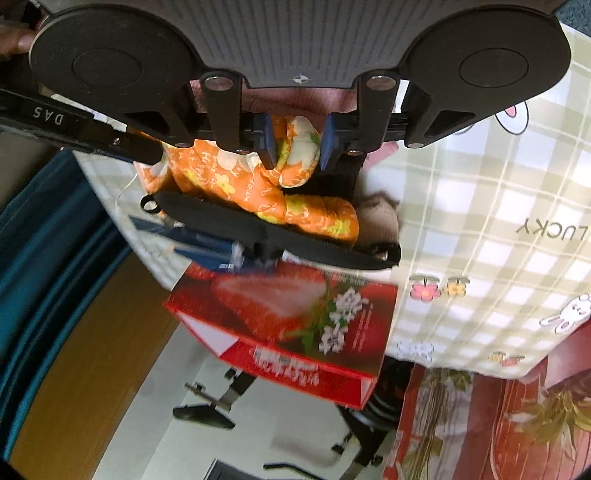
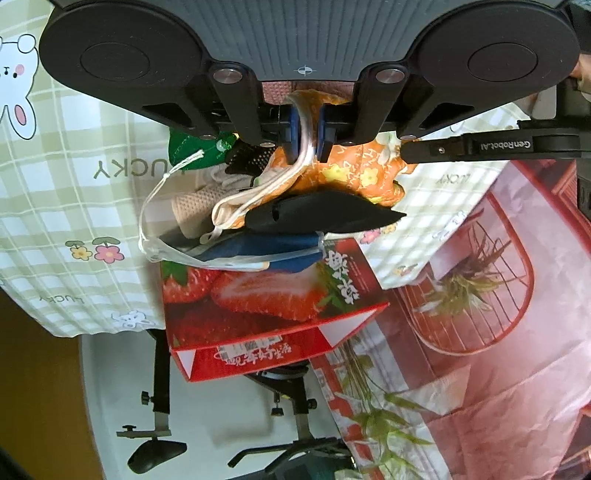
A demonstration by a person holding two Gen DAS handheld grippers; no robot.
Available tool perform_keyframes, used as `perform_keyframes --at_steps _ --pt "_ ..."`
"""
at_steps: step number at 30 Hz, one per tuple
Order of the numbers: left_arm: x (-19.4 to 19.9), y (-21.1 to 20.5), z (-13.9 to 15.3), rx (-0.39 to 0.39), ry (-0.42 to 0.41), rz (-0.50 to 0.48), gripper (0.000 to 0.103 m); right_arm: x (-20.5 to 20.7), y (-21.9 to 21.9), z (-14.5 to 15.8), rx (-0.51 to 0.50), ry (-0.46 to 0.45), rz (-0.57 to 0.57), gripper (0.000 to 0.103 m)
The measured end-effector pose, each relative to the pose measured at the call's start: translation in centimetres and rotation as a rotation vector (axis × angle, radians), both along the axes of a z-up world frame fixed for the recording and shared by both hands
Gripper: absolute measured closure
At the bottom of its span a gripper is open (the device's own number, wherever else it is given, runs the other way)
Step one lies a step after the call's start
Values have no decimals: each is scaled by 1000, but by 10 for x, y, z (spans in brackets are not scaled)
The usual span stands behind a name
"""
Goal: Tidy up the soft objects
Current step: 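Close the left gripper on the orange floral cloth bundle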
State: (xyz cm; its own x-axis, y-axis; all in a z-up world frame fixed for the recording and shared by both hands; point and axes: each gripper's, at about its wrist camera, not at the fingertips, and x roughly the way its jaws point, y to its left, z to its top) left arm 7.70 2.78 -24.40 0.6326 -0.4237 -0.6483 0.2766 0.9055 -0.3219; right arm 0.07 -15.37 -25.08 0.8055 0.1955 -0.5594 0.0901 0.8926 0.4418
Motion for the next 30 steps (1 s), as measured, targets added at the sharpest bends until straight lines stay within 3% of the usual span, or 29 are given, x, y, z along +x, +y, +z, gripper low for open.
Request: perform_keyframes --at_steps 6,11,16,22,26,30 --pt "-8 3 8 -34 -22 -22 78 -3 2 7 -7 -24 -6 95" --pt "-6 -2 -3 -140 54 -94 80 -1 -1 -1 23 17 -13 95" --pt "-3 -10 -13 -67 65 -91 80 0 2 -5 18 36 -8 95" --pt "4 -3 -20 -64 96 -30 79 2 -2 -13 39 63 -28 95" --pt "8 -3 -25 -34 104 -2 72 2 -3 -15 44 65 -26 95" --pt "11 0 -28 -55 117 23 69 3 -5 -19 57 74 -33 95"
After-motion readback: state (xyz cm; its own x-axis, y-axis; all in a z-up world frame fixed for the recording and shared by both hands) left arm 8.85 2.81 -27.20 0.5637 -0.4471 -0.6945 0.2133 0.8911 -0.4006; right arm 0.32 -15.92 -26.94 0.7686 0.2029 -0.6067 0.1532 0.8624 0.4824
